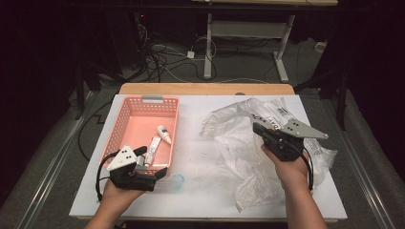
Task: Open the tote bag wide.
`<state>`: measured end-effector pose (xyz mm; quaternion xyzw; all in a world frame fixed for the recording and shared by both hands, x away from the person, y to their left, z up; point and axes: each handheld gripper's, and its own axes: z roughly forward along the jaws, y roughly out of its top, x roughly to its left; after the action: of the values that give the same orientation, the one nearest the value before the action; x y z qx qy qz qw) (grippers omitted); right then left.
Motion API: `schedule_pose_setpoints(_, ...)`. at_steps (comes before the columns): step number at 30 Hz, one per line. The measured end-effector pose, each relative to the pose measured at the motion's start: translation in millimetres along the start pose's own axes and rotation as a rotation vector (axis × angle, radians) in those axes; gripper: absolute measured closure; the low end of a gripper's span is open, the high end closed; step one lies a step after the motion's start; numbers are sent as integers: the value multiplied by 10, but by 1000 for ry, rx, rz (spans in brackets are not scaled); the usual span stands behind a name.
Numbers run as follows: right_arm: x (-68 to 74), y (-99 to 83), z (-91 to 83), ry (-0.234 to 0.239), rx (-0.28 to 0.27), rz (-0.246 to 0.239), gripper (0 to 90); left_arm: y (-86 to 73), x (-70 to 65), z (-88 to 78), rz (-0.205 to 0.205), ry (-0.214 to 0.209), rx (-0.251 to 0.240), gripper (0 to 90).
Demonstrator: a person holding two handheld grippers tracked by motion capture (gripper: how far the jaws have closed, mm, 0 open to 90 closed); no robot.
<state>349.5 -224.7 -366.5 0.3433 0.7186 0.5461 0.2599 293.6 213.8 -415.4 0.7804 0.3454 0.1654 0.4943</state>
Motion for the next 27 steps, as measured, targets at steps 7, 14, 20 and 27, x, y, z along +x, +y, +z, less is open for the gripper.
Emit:
schedule_pose_setpoints(7,10,-27,22,18,7,3,900,-16,131,-68,-24,38,8,0)
schedule_pose_setpoints(14,5,-47,30,29,12,12,900,-40,250,-114,-52,66,27,0)
schedule_pose_setpoints(20,-5,-54,25,28,13,10,900,-67,380,-206,-74,102,36,0)
schedule_pose_setpoints(27,-21,-62,20,25,14,8,900,-108,533,-319,-101,141,36,0)
